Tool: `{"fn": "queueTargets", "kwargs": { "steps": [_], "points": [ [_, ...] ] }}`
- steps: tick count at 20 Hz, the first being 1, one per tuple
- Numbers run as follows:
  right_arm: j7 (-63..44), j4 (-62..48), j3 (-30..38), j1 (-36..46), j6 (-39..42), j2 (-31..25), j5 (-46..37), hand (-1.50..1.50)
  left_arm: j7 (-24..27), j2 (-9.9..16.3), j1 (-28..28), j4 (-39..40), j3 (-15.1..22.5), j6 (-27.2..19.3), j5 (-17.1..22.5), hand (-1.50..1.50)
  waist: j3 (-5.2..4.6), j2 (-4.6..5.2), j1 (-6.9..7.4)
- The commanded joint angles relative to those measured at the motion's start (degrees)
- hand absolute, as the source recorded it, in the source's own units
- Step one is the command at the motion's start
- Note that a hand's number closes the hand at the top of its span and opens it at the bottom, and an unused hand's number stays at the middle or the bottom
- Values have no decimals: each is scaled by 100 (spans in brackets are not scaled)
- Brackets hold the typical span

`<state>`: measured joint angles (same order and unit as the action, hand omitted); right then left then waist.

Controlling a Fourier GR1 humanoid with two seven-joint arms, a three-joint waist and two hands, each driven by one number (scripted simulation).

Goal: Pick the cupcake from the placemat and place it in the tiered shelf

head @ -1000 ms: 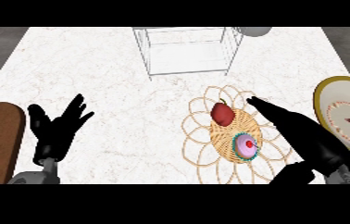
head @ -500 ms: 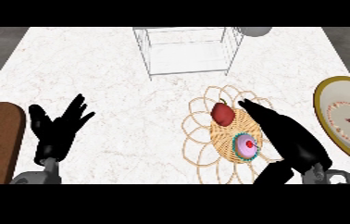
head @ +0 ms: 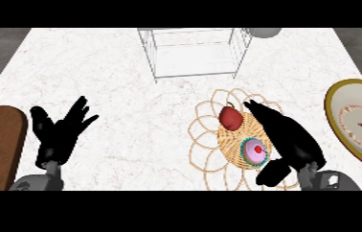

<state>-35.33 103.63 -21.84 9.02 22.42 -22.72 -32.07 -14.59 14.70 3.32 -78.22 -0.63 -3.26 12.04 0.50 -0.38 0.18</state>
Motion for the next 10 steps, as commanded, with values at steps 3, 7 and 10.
{"fn": "queueTargets", "kwargs": {
  "steps": [3,7,10],
  "points": [
    [663,-737,156,165,-142,249,-279,-150,40,-145,-45,366,-2,140,-88,0,-49,44,-7],
    [1187,-927,400,26,-337,281,-362,-150,-71,-132,-134,133,-63,136,-154,0,-49,40,-10],
    [1434,-1559,133,251,-451,614,-657,-150,-491,-88,192,-15,-143,92,-121,0,-48,43,3]
  ]
}}
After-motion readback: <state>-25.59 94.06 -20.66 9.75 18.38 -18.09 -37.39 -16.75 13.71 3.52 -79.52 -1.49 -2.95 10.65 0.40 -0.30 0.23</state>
